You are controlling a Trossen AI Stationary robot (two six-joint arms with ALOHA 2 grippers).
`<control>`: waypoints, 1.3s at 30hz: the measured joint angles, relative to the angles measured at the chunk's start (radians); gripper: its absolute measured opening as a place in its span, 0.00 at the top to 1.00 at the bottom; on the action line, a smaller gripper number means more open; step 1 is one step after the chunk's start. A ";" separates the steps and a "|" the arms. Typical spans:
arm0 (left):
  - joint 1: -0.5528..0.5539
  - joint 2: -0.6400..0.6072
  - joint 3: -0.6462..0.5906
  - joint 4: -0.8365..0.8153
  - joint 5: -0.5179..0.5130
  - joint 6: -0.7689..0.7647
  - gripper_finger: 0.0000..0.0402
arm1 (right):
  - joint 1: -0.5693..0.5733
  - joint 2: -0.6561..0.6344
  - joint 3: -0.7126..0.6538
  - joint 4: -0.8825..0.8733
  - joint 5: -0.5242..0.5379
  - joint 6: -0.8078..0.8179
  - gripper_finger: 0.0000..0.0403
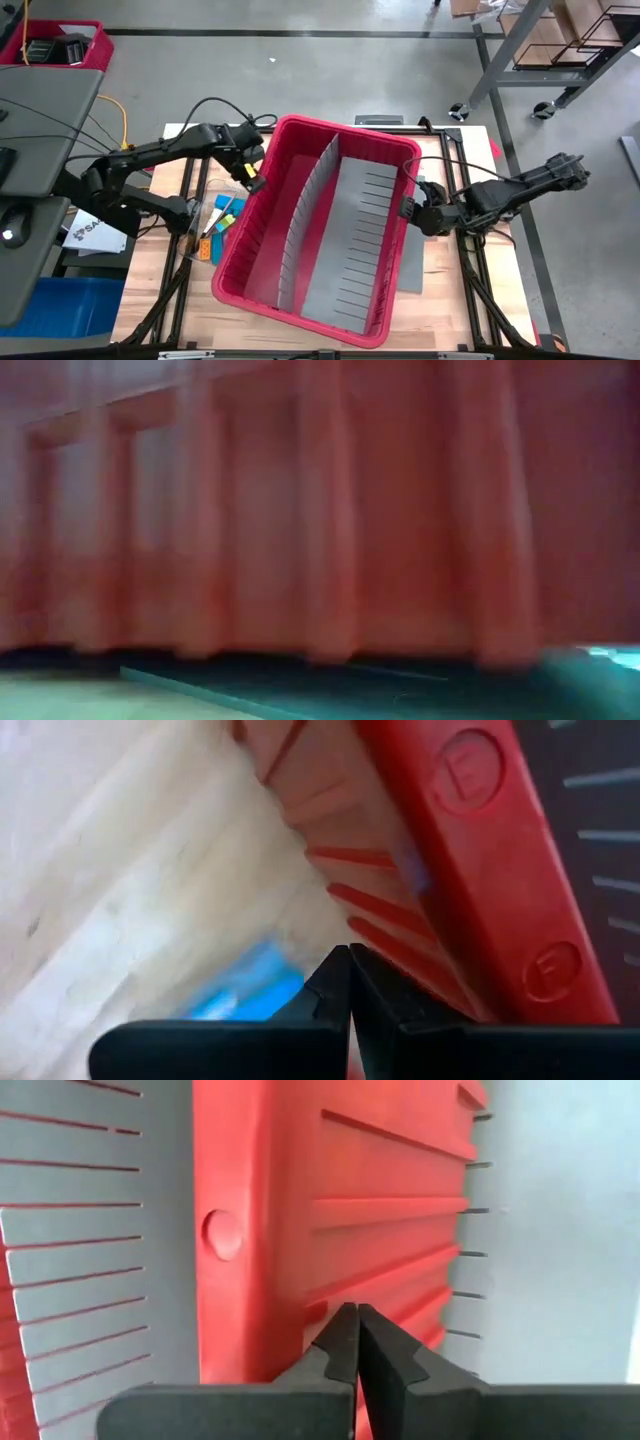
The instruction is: Sort Items/Unsort Items
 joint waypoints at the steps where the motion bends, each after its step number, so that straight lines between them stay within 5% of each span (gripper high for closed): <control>1: -0.002 0.008 0.002 0.024 -0.004 -0.013 1.00 | 0.008 -0.001 0.025 -0.037 0.001 0.006 1.00; 14: -0.030 0.193 0.142 0.066 -0.116 -0.017 1.00 | 0.045 -0.001 0.416 -0.403 0.116 -0.057 1.00; 19: -0.078 0.315 0.236 0.051 -0.248 0.060 1.00 | 0.044 -0.003 0.542 -0.469 0.179 -0.102 1.00; 28: -0.175 0.530 0.440 0.015 -0.396 0.283 1.00 | 0.043 0.002 0.709 -0.485 0.306 -0.199 1.00; 39: -0.271 0.677 0.511 0.072 -0.416 0.282 1.00 | 0.043 0.043 0.730 -0.328 0.388 -0.270 1.00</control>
